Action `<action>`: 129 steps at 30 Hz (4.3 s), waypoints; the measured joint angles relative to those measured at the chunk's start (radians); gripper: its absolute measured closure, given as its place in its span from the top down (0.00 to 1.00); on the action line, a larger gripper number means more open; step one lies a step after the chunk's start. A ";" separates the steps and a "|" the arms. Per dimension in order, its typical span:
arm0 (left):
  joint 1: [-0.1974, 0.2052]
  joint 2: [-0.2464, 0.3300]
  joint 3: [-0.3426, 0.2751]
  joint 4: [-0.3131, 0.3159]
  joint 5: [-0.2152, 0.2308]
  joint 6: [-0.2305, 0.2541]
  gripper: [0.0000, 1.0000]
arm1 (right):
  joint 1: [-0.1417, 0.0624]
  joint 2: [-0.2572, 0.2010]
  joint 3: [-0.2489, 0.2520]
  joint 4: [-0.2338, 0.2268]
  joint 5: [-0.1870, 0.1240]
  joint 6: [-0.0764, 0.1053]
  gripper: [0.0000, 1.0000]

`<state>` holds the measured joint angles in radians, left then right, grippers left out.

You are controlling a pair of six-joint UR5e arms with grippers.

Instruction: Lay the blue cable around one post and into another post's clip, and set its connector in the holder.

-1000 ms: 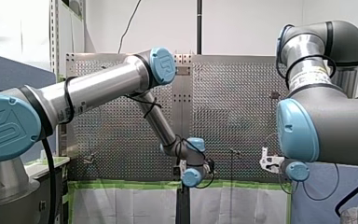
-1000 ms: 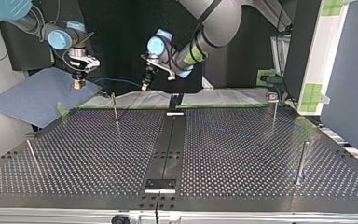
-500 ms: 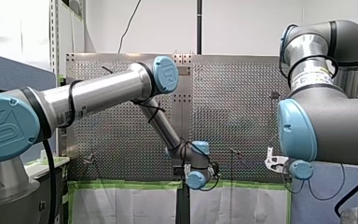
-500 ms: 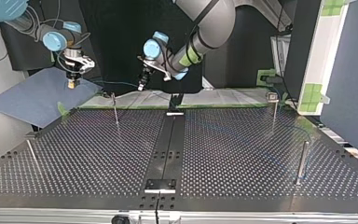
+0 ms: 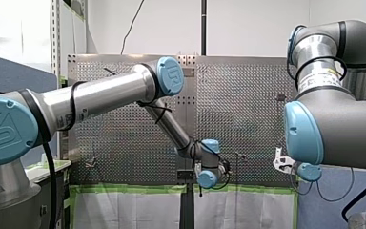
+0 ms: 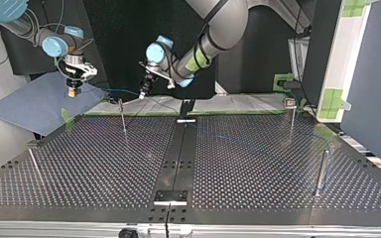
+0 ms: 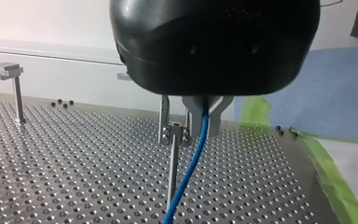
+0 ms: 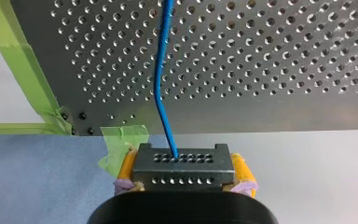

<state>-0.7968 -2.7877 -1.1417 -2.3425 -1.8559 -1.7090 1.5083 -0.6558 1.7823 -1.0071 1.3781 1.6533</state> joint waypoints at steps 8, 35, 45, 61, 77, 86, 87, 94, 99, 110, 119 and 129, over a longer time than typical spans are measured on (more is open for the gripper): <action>-0.012 -0.001 0.006 -0.005 -0.004 -0.004 0.00 | -0.007 0.000 -0.008 0.004 -0.001 0.010 0.00; 0.012 -0.024 0.034 -0.022 -0.005 -0.028 0.00 | -0.009 0.001 -0.010 0.001 -0.003 0.011 0.00; 0.027 -0.049 0.058 -0.056 -0.002 -0.028 0.00 | -0.010 0.001 -0.012 0.005 -0.003 0.012 0.00; 0.004 -0.050 0.051 -0.084 -0.005 0.045 0.00 | -0.010 0.001 -0.013 0.003 -0.003 0.011 0.00; -0.005 -0.045 0.079 -0.095 -0.006 0.122 0.00 | -0.010 0.001 -0.013 0.001 -0.004 0.011 0.00; 0.006 -0.044 0.103 -0.095 0.001 0.069 0.00 | -0.010 0.001 -0.016 -0.001 -0.009 0.011 0.00; 0.006 -0.044 0.105 -0.095 0.002 0.065 0.00 | -0.010 0.001 -0.016 -0.001 -0.010 0.011 0.00; 0.012 -0.044 0.112 -0.097 0.006 0.039 0.00 | -0.010 0.001 -0.017 0.000 -0.012 0.011 0.00; 0.020 -0.044 0.112 -0.098 0.007 0.036 0.00 | -0.009 0.001 -0.018 0.001 -0.013 0.011 0.00; 0.036 -0.045 0.115 -0.114 0.010 0.022 0.00 | -0.009 0.001 -0.019 0.001 -0.013 0.011 0.00; 0.048 -0.045 0.120 -0.124 0.015 0.019 0.00 | -0.009 0.001 -0.019 0.000 -0.013 0.011 0.00; 0.049 -0.044 0.139 -0.137 0.017 0.019 0.00 | -0.007 0.001 -0.019 -0.001 -0.013 0.012 0.00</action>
<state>-0.7473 -2.8322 -1.0030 -2.4799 -1.8385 -1.6899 1.5008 -0.6544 1.7635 -1.0086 1.3654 1.6648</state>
